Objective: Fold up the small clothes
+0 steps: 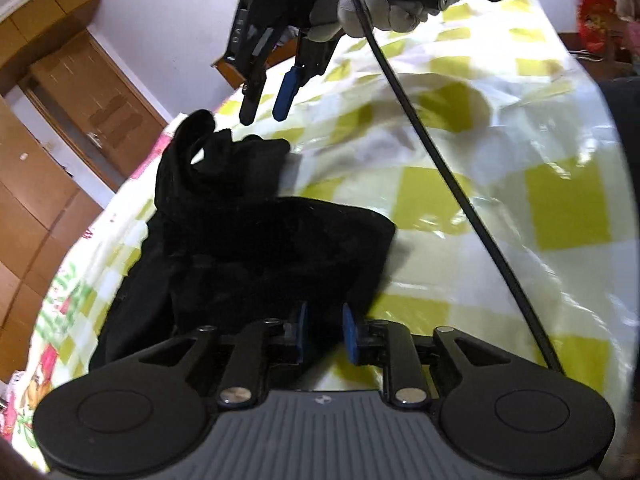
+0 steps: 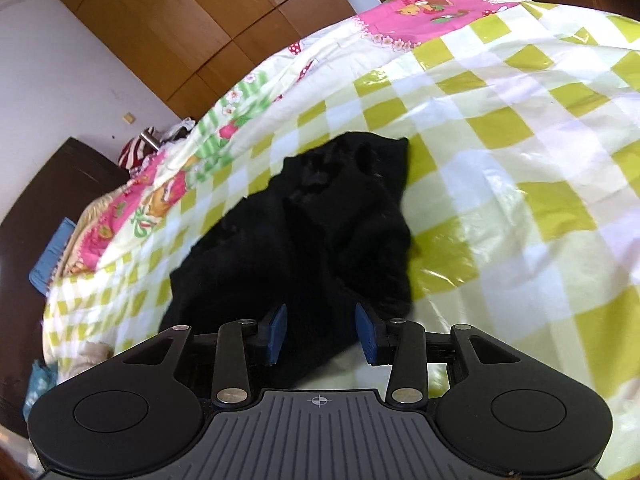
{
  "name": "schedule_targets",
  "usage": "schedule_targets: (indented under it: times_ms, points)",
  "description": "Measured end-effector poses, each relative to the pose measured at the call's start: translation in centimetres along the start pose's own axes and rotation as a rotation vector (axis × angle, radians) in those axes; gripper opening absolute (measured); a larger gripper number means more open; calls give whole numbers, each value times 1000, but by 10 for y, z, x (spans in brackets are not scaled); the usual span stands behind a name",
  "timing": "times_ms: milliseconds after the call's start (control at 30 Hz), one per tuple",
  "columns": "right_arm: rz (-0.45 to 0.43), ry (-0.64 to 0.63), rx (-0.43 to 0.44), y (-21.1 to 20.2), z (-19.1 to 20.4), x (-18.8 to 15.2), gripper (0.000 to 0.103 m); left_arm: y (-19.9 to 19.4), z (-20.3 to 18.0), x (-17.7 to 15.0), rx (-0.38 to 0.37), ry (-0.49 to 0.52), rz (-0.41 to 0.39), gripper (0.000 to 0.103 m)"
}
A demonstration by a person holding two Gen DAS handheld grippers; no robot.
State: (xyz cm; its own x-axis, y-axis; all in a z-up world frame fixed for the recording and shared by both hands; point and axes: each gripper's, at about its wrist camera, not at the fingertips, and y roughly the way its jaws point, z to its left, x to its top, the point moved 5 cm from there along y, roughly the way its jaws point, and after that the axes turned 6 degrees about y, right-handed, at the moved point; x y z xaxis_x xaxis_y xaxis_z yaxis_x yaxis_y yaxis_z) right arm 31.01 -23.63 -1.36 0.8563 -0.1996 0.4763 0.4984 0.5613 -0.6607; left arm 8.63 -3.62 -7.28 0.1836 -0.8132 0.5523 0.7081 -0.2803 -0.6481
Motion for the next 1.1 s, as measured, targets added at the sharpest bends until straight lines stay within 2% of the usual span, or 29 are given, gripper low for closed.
schedule_targets:
  times_ms: [100,233,333,400,567,667,733,833,933,1000,1100]
  points:
    - [11,-2,4,0,-4,-9,38,-3,-6,4,-4,7,-1,51]
    - [22,17,-3,2,-8,-18,38,22,-9,12,56,-4,23,52]
    - [1,-54,-38,-3,-6,-18,38,35,1,14,83,-61,32,50]
    - [-31,-154,-83,-5,-2,-14,38,36,17,15,59,-163,26,26]
    - [-89,-446,-217,6,3,-14,41,27,69,7,22,-503,5,25]
    - [-116,-543,-209,16,10,-10,41,21,99,-3,9,-691,-16,24]
    - [-146,-605,-200,25,16,-2,41,20,112,-9,30,-754,-21,24]
    - [-210,-726,-258,43,22,7,41,18,133,-19,48,-847,-32,24]
    - [-206,-804,-245,58,30,12,41,15,154,-28,80,-915,-49,24]
    - [-213,-875,-265,64,35,12,41,11,171,-37,118,-965,-67,24]
    - [-210,-952,-258,68,44,10,41,3,203,-59,218,-1043,-87,23]
